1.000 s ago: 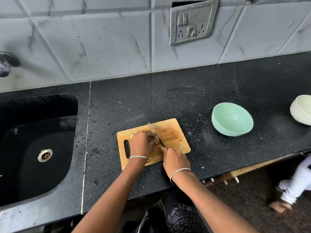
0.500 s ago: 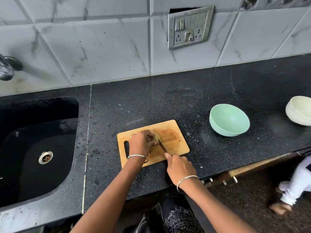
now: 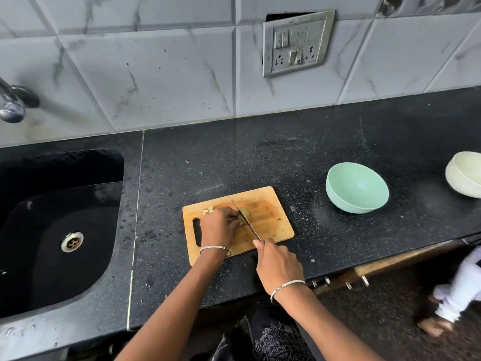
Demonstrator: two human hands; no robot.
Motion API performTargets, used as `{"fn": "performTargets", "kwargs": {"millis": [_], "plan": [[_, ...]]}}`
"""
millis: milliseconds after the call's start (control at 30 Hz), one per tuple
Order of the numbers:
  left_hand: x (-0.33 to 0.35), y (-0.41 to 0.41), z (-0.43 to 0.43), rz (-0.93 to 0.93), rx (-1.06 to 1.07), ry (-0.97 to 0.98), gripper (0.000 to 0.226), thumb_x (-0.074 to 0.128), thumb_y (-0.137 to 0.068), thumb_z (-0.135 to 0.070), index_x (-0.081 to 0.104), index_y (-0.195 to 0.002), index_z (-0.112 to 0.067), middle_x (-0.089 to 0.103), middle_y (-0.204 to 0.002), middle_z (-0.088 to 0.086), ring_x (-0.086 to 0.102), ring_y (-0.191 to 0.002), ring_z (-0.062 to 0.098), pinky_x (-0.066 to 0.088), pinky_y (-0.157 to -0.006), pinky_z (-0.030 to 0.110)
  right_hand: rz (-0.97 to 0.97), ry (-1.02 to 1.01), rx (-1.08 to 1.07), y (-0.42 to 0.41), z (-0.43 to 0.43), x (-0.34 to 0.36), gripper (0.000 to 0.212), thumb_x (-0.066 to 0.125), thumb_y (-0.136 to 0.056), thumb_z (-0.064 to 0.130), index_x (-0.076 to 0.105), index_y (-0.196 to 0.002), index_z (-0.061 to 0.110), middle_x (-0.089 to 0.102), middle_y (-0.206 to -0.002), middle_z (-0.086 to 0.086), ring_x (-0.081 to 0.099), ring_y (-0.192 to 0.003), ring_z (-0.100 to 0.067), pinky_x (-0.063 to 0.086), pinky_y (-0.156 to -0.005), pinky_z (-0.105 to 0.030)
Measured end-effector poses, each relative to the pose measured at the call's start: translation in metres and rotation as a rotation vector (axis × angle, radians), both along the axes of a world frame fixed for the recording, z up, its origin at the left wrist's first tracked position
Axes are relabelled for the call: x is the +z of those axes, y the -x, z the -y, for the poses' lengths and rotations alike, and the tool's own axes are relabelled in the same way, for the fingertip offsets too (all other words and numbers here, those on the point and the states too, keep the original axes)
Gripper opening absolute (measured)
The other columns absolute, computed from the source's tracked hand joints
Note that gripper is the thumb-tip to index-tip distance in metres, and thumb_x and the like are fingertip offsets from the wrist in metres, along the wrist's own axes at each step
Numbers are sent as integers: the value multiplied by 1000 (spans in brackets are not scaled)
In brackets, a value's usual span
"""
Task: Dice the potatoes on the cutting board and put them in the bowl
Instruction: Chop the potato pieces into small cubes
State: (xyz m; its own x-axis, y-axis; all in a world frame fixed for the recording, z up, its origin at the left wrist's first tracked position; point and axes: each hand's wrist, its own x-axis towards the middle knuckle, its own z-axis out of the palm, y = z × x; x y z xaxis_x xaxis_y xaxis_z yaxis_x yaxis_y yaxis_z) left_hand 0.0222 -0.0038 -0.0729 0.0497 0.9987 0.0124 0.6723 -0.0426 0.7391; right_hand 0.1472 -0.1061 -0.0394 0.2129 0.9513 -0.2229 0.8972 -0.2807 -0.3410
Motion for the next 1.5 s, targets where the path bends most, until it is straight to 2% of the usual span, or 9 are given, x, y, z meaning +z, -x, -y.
{"fn": "performTargets", "kwargs": {"millis": [167,367,733,933,1100,1200,1300,1400,1500], "plan": [[-2,-1,0,11,4,-14,12,80,-73,-14,76,-85,-15,75,-80,-2,71,-75,14,57,-75,36,14,18,8,3,-3,-1,46,22,-103,48,53,-113,14,66,-107,-10,63,-101,-36,38,-64,-36],[-8,-2,2,58,27,20,13,76,-76,-11,76,-87,-18,75,-83,-6,70,-78,11,57,-80,36,-36,52,-15,10,-22,-5,45,27,-103,47,56,-109,13,65,-110,-10,63,-103,-36,39,-67,-36],[-2,1,2,60,27,22,13,76,-77,-11,75,-88,-19,74,-81,-9,69,-76,6,56,-81,34,1,108,-2,12,-14,-10,48,27,-103,47,58,-114,13,64,-114,-11,62,-107,-35,44,-70,-37],[-2,3,-1,27,-13,10,10,77,-76,-9,72,-81,-17,74,-78,-6,70,-75,10,57,-77,34,-68,96,-7,-13,10,0,55,19,-102,52,58,-104,14,63,-105,-13,61,-100,-37,43,-75,-40],[5,4,-6,24,-25,41,24,74,-76,-3,70,-93,-20,75,-87,-1,70,-82,11,58,-78,33,-139,-19,-60,-28,11,8,56,16,-102,51,58,-95,15,65,-96,-13,59,-96,-37,40,-73,-41],[23,4,-14,-220,-223,-97,57,65,-75,5,62,-119,-31,69,-116,-1,64,-107,16,53,-90,35,-154,-31,-93,-34,3,7,56,17,-103,49,59,-96,12,64,-97,-15,58,-97,-38,42,-78,-42],[39,5,-26,-446,-550,-96,66,65,-75,7,58,-127,-33,51,-141,-8,45,-132,14,38,-107,32,-162,-5,-121,-38,-3,1,57,18,-102,49,60,-99,11,64,-101,-16,57,-100,-39,44,-82,-44],[43,2,-36,-549,-730,-27,61,67,-76,4,62,-125,-32,52,-141,-7,48,-130,16,41,-104,31,-177,3,-142,-39,-5,-3,57,19,-103,48,61,-101,10,64,-104,-17,57,-102,-39,42,-82,-43],[44,-2,-42,-595,-794,-9,44,62,-85,-5,65,-120,-31,62,-129,-5,61,-113,20,49,-93,31,-183,21,-161,-41,-3,-4,57,19,-103,49,60,-101,10,64,-102,-17,57,-102,-38,41,-79,-41]]}}
